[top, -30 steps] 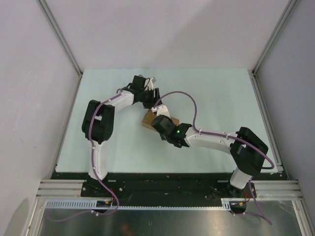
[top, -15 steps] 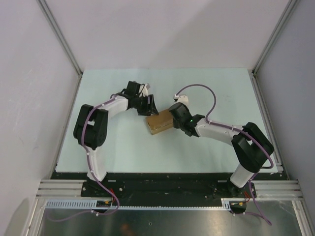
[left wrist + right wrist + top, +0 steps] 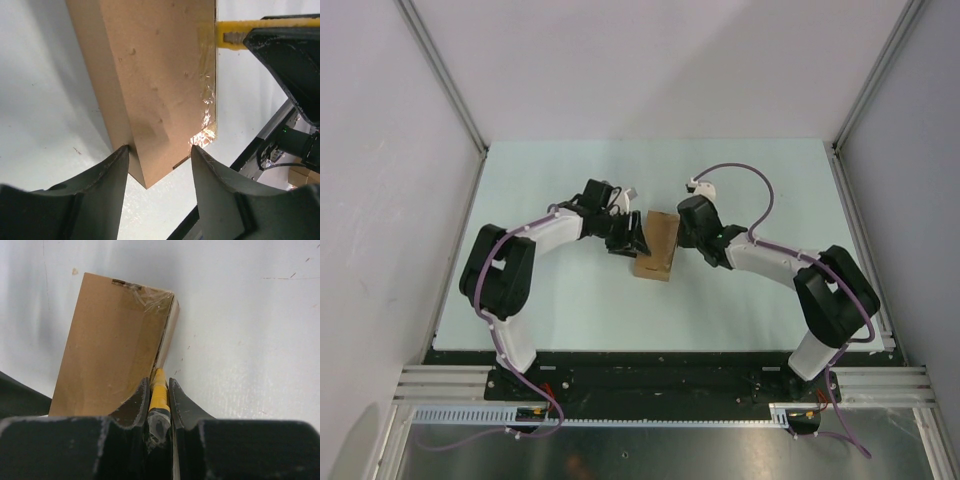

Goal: Unpack the express box

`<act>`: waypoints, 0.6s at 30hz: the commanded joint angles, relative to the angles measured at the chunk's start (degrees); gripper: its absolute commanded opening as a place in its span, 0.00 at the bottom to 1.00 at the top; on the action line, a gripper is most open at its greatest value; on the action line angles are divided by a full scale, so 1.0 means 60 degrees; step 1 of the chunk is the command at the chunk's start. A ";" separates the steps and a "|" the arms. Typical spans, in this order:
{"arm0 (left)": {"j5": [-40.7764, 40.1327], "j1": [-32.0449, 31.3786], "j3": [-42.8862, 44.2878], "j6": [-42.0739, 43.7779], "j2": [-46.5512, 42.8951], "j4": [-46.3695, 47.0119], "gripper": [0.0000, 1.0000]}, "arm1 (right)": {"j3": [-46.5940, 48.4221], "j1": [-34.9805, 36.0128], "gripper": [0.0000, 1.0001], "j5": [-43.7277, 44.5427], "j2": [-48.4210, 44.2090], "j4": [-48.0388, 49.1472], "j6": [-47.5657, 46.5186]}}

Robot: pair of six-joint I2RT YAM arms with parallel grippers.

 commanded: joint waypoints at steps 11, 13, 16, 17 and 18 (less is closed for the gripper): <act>-0.0529 0.0398 0.0819 -0.0258 -0.0156 0.0197 0.54 | -0.0136 -0.0151 0.00 0.0245 -0.1027 -0.0433 0.0150; -0.0383 0.0427 0.1008 -0.0331 -0.0009 0.0240 0.52 | -0.0165 -0.0107 0.00 0.0245 -0.1056 -0.0477 0.0194; -0.0411 0.0442 0.1170 -0.0507 0.0284 0.0343 0.50 | -0.0180 -0.0005 0.00 0.0318 -0.1100 -0.0536 0.0253; -0.0425 0.0442 0.1214 -0.0580 0.0444 0.0358 0.49 | -0.0180 0.0010 0.00 0.0318 -0.1115 -0.0551 0.0296; -0.0484 0.0442 0.1229 -0.0654 0.0504 0.0416 0.47 | -0.0180 0.0039 0.00 0.0333 -0.1130 -0.0565 0.0311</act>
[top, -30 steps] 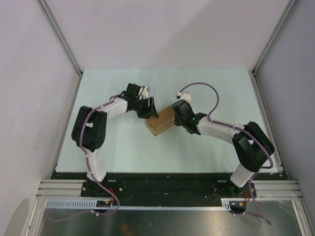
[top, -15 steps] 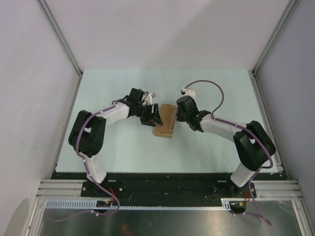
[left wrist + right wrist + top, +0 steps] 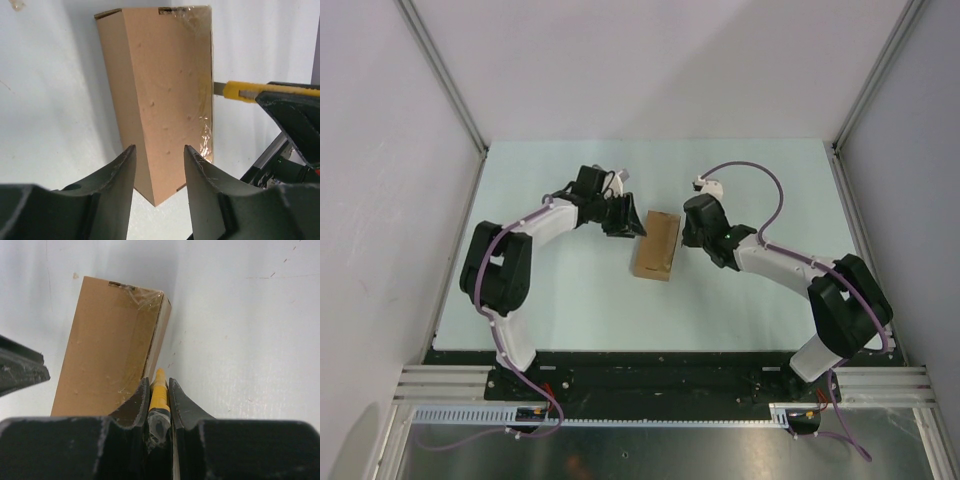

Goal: Unpack the express box

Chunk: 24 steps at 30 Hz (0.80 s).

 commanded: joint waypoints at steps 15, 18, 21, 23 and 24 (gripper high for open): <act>-0.0809 0.0053 0.0183 -0.0670 0.0956 0.0571 0.28 | -0.0027 0.0255 0.00 0.0487 -0.0595 -0.0458 0.0205; -0.0926 0.0198 -0.0095 -0.0801 0.0927 0.0556 0.26 | -0.0027 0.0255 0.00 0.0516 -0.0581 -0.0443 0.0205; -0.0926 0.0506 -0.0490 -0.0933 0.0839 0.0556 0.22 | -0.0056 0.0241 0.00 0.0560 -0.0595 -0.0429 0.0205; -0.0926 0.0769 -0.0812 -0.0949 0.0751 0.0556 0.19 | -0.0085 0.0270 0.00 0.0560 -0.0595 -0.0399 0.0206; -0.0912 0.0857 -0.0886 -0.0934 0.0736 0.0571 0.18 | -0.0100 0.0270 0.00 0.0560 -0.0595 -0.0370 0.0234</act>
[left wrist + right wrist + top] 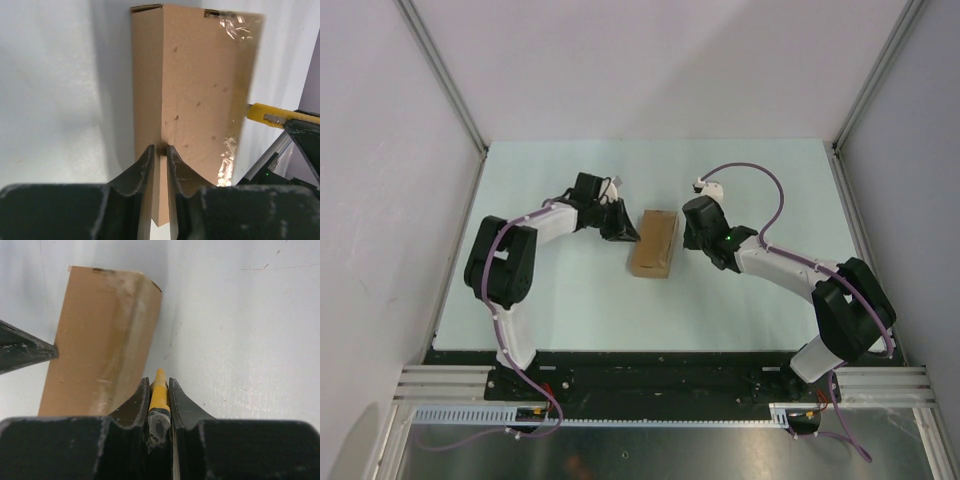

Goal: Unpack the express box

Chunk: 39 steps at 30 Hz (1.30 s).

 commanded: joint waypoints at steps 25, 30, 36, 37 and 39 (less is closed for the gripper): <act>-0.0565 0.1431 -0.1175 0.0262 -0.1562 -0.0758 0.25 | -0.0093 0.0582 0.00 0.0247 -0.0424 0.0400 -0.0248; -0.0094 0.1182 -0.2215 -0.0279 -0.1622 -0.0743 0.22 | -0.0107 0.0787 0.00 0.0262 -0.0585 0.0576 -0.0219; -0.0065 0.0567 -0.2422 -0.0705 -0.1563 -0.0626 0.21 | 0.0024 0.0860 0.00 0.0305 -0.1522 -0.0243 0.0322; -0.0080 0.0436 -0.2437 -0.0806 -0.1563 -0.0539 0.21 | 0.0039 0.0977 0.00 0.0393 -0.1683 -0.0419 0.0367; -0.0036 0.0303 -0.2597 -0.0953 -0.1622 -0.0363 0.22 | 0.0024 0.1109 0.00 0.0641 -0.2137 -0.0931 0.0426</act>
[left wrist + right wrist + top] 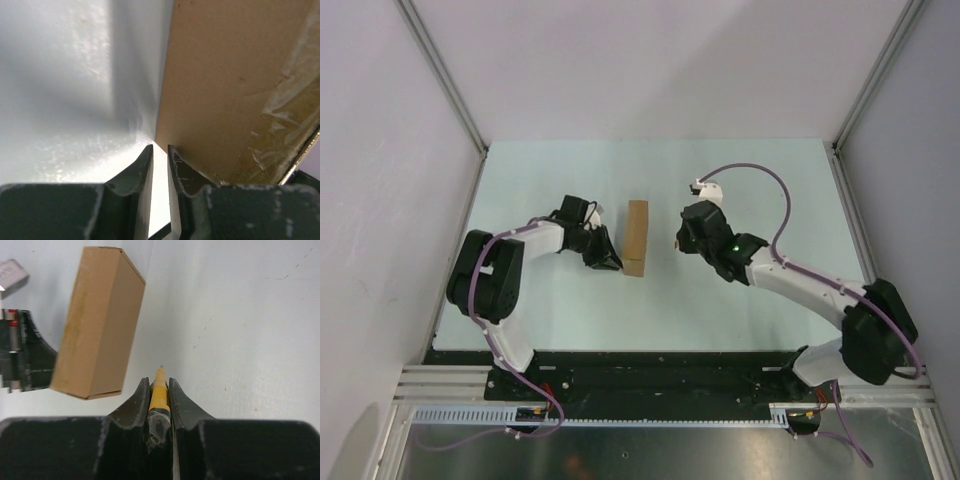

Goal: Unpack the express box

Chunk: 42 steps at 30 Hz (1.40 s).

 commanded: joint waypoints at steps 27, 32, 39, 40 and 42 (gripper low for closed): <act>-0.5501 -0.1211 -0.1010 -0.0074 -0.3117 0.3208 0.44 | -0.0200 -0.0630 0.00 -0.0731 -0.2380 -0.0859 -0.1674; -0.4129 0.0022 0.1941 0.0057 -0.1074 0.2872 0.50 | -0.0200 0.0553 0.00 -0.2343 -0.2116 0.0211 -0.3051; -0.1052 0.0317 0.5831 0.0352 0.2535 0.2329 0.61 | -0.0214 0.1771 0.00 -0.2244 -0.0549 0.0987 -0.3800; -0.0425 0.0317 0.6109 0.0162 0.3190 0.2314 0.61 | -0.0200 0.1860 0.00 -0.2098 -0.0200 0.1307 -0.3844; 0.0063 0.0302 0.6813 0.0000 0.3722 0.2329 0.61 | -0.0200 0.1977 0.00 -0.1629 0.0124 0.1661 -0.3931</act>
